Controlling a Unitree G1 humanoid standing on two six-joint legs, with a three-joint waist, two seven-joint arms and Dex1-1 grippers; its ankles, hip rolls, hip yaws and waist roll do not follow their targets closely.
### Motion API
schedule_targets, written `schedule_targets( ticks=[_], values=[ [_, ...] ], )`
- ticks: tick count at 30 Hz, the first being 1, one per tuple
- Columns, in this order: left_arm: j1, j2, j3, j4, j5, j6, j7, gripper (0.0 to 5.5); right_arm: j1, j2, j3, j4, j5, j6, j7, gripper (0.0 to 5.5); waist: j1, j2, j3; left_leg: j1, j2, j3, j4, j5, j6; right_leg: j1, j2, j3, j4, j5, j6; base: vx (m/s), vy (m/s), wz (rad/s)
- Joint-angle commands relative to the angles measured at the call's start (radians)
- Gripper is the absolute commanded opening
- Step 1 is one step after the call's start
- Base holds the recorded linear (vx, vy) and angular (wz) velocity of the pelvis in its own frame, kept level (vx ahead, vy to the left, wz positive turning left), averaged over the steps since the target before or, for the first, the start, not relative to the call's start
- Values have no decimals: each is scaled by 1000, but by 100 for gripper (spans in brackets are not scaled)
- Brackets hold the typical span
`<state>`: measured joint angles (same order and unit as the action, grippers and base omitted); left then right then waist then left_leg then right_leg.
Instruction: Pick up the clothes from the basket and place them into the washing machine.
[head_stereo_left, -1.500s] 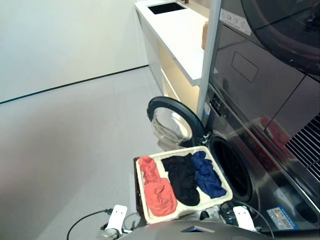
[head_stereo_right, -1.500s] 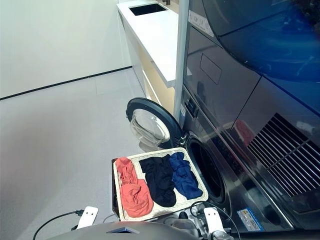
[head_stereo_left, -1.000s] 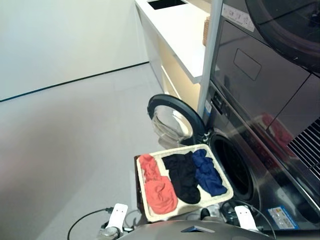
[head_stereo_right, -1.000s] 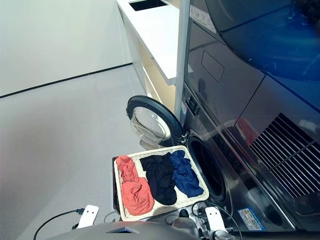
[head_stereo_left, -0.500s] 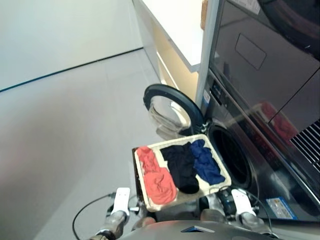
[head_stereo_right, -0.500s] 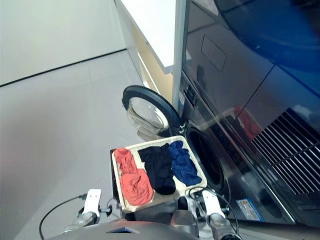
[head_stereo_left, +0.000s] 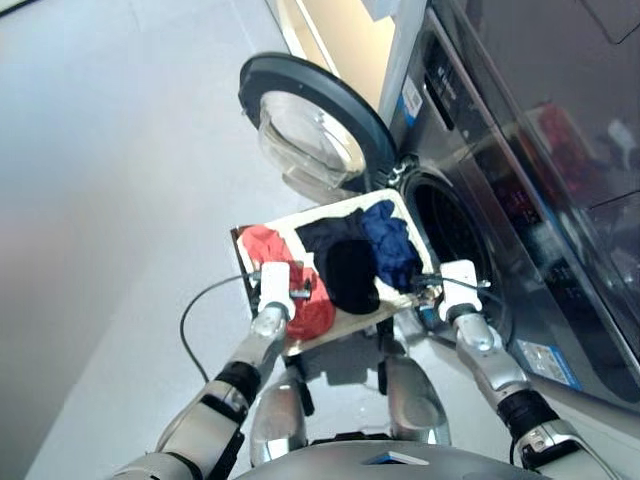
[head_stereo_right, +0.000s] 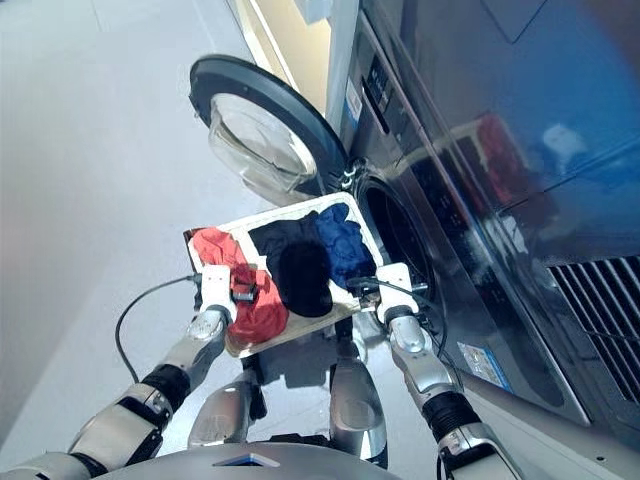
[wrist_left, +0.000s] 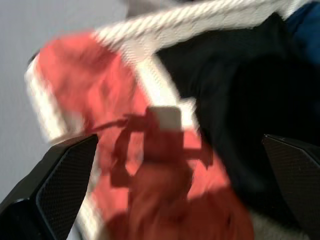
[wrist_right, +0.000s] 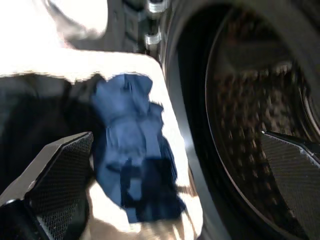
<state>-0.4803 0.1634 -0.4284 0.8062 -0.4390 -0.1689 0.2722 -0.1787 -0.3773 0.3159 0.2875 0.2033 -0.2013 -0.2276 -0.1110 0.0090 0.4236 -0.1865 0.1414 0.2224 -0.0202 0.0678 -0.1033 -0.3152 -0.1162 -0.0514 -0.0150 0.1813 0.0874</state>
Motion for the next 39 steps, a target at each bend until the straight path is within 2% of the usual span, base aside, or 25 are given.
schedule_targets(
  ticks=[1, 9, 14, 16, 18, 22, 32, 37, 39],
  values=[
    [-21, -3, -3, -38, 34, -46, 55, 550, -15, -17, 4, -138, -7, -80, -48, 550, -7, -36, -17, -129, -7, -60, 156, -25, 13, -50, -20, 14, 212, -162, 51, -62, -9, -11],
    [-112, -19, 7, -31, 33, -47, 122, 550, -69, -9, 13, -234, -13, -107, -99, 550, -16, -48, 37, -237, -13, -73, 207, -39, 23, -168, -19, 24, 265, -158, 51, -6, 0, 0],
    [-168, -9, 41, 2, 41, -41, 164, 550, -90, -9, 15, -288, -11, -120, -118, 550, -22, -58, 61, -318, -4, -87, 263, -54, 24, -241, -17, 24, 313, -166, 49, -36, -11, 41],
    [-215, -1, 70, 54, 52, -20, 212, 550, -88, -11, 13, -341, 7, -133, -128, 550, -24, -67, 80, -382, 4, -104, 309, -60, 26, -288, -16, 17, 352, -173, 48, -61, -62, 90],
    [-238, 6, 84, 64, 50, -16, 231, 550, -90, -18, 13, -357, 4, -136, -134, 550, -21, -69, 85, -416, 5, -118, 333, -64, 25, -318, -14, 10, 375, -178, 46, -49, -56, 187],
    [-266, 18, 120, 99, 35, -13, 269, 550, -106, -19, 9, -369, 5, -144, -156, 550, -15, -76, 96, -479, 5, -131, 375, -75, 29, -370, -14, 8, 406, -181, 44, 0, 0, 0],
    [-341, 54, 205, 249, -47, 6, 294, 550, -138, -29, -17, -385, 22, -162, -196, 550, -15, -93, 96, -611, 9, -153, 462, -98, 30, -493, -19, 7, 477, -187, 49, -22, 1, 23],
    [-385, 83, 224, 299, -55, 20, 295, 550, -148, -32, -13, -390, 33, -170, -199, 550, -20, -99, 96, -653, 13, -159, 488, -104, 31, -526, -19, 4, 491, -188, 49, 0, 0, 0],
    [-394, 107, 218, 310, -58, 22, 267, 550, -147, -36, -17, -402, 49, -178, -183, 550, -26, -106, 96, -677, 14, -160, 507, -107, 31, -547, -16, 8, 499, -189, 47, 0, 0, 0]
  ],
)
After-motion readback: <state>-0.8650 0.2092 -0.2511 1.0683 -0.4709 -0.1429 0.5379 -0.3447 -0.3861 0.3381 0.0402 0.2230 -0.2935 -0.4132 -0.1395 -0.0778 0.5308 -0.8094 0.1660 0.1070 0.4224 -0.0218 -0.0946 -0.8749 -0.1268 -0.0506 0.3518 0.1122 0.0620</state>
